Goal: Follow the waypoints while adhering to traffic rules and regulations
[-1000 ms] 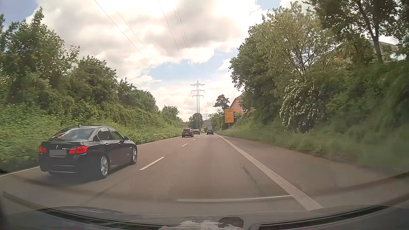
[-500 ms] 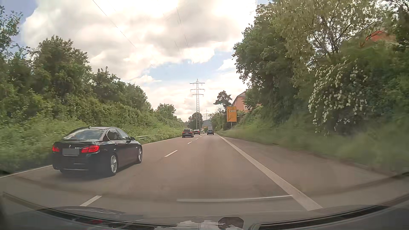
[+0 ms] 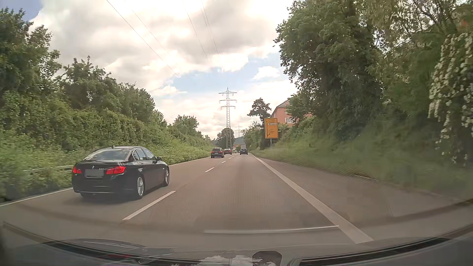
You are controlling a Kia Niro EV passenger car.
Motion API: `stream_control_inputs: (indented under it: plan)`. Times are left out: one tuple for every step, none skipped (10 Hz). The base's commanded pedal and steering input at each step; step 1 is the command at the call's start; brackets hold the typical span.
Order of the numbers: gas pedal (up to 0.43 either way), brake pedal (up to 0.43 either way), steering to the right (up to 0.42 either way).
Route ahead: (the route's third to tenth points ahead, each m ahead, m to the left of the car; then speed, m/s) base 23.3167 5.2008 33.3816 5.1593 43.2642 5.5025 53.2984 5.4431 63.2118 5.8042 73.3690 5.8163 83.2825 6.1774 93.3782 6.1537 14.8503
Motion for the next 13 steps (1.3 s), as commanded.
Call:
stream_control_inputs:
  plan:
    - [0.087,0.000,-0.001]
    - [0.087,0.000,-0.001]
    - [0.087,0.000,-0.001]
    - [0.087,0.000,-0.001]
    - [0.087,0.000,-0.001]
    - [0.087,0.000,-0.001]
    - [0.087,0.000,-0.001]
    - [0.087,0.000,0.000]
    - [0.087,0.000,-0.001]
    - [0.087,0.000,-0.001]
    - [0.087,0.000,-0.001]
    - [0.087,0.000,-0.001]
    - [0.087,0.000,0.000]
